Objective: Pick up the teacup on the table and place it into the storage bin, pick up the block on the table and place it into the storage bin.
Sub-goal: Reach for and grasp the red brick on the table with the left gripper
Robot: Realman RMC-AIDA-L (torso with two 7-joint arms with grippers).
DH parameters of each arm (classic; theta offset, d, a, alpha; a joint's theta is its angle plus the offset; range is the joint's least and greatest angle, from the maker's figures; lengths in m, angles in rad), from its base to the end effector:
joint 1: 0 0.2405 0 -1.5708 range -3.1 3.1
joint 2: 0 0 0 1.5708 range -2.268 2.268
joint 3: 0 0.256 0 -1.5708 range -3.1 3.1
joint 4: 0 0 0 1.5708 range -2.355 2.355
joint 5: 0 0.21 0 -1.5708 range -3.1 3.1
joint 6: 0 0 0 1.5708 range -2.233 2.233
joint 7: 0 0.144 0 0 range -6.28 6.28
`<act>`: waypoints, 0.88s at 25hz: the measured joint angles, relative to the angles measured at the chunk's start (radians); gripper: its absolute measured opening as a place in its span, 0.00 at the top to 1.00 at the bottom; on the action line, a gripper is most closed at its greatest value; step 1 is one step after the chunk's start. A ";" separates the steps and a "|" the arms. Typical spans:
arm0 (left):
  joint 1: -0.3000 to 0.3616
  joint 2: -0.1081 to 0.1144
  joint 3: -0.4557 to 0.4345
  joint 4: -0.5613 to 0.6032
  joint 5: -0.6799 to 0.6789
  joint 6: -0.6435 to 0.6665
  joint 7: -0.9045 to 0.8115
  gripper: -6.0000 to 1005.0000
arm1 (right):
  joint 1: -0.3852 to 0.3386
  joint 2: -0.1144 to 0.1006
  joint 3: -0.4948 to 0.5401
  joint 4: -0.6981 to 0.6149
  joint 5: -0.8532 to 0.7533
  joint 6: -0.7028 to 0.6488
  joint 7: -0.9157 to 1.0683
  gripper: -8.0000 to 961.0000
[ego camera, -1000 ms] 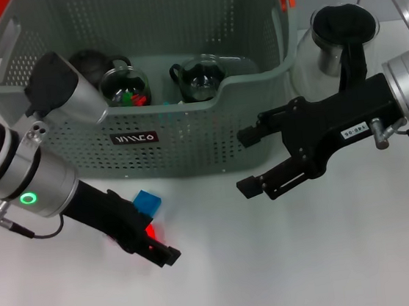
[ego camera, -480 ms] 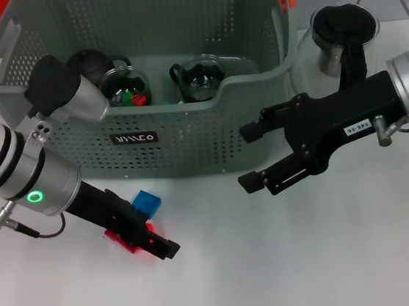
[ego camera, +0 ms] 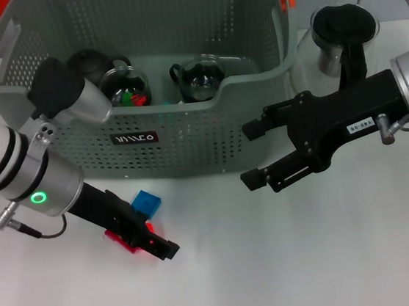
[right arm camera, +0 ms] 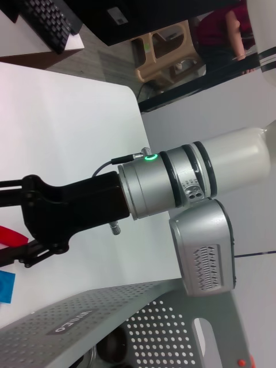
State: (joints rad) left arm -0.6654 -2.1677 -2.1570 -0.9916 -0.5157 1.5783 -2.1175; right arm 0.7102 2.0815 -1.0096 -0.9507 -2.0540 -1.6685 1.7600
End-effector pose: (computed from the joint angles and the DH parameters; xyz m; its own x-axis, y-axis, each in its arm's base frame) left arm -0.2301 0.3431 -0.0269 0.7503 0.6380 -0.1730 0.6115 -0.7693 -0.1849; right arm 0.1538 0.3562 -0.0044 0.9355 -0.2562 -0.2434 -0.2524 -0.9665 0.0473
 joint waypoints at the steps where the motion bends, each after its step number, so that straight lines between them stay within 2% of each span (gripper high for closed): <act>1: 0.000 -0.001 0.003 0.000 0.000 0.000 0.000 0.11 | 0.000 0.000 0.000 0.000 0.000 0.000 -0.001 0.01; 14: -0.014 -0.004 0.053 0.001 -0.036 0.039 -0.031 0.11 | 0.000 -0.002 0.003 0.003 0.000 -0.001 -0.005 0.01; 22: -0.021 0.003 0.037 -0.039 -0.096 0.108 -0.057 0.11 | 0.000 -0.005 0.012 0.012 0.000 -0.002 -0.018 0.01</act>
State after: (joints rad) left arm -0.6868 -2.1642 -2.1202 -1.0304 -0.6119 1.6860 -2.1748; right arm 0.7102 2.0765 -0.9974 -0.9387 -2.0540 -1.6705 1.7424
